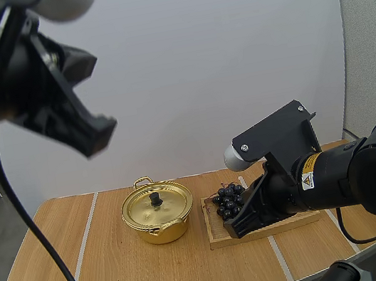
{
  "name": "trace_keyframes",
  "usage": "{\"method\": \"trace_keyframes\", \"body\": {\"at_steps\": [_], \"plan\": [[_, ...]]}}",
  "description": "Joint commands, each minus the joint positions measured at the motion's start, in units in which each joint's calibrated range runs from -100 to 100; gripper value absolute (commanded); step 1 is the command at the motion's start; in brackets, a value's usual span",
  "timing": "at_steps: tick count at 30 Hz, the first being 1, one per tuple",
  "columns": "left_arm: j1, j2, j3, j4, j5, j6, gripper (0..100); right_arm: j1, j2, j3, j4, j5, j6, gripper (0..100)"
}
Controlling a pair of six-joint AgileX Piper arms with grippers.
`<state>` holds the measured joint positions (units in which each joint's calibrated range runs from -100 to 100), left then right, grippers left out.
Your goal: Open the pot, put the pineapple inside, and close it
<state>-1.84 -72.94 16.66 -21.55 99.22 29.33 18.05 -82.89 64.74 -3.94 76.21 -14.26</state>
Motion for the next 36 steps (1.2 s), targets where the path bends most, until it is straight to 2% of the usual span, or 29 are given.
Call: {"method": "trace_keyframes", "body": {"at_steps": [1, 6, 13, 18, 24, 29, 36], "plan": [[-0.03, -8.9, 11.9, 0.0, -4.9, -3.7, 0, -3.1, -0.6, -0.7, 1.5, -1.9, -0.2, 0], [-0.03, -13.2, 20.3, 1.8, -19.0, -10.3, 0, -6.9, -0.6, -4.3, 1.5, -3.2, 2.8, 0], [-0.03, -18.8, 30.1, 2.8, -34.1, -16.9, 0, -12.3, -0.6, -9.7, 0.0, -3.0, 3.1, 0], [-0.03, -23.5, 35.6, 3.0, -44.5, -20.7, 0, -15.8, -3.9, -10.5, 0.8, -7.5, 5.3, 0], [-0.03, -26.6, 39.7, 3.0, -48.2, -22.6, 0, -16.7, -11.8, -10.5, 0.7, -19.1, 5.3, 0], [-0.03, -26.8, 42.5, 3.0, -48.6, -22.6, 0, -16.7, -16.8, -10.1, 0.9, -24.3, 5.3, 0], [-0.03, -26.8, 47.6, 3.0, -56.7, -27.4, 0, -16.7, -17.1, -1.9, 1.5, -32.7, 5.2, 0]]}}
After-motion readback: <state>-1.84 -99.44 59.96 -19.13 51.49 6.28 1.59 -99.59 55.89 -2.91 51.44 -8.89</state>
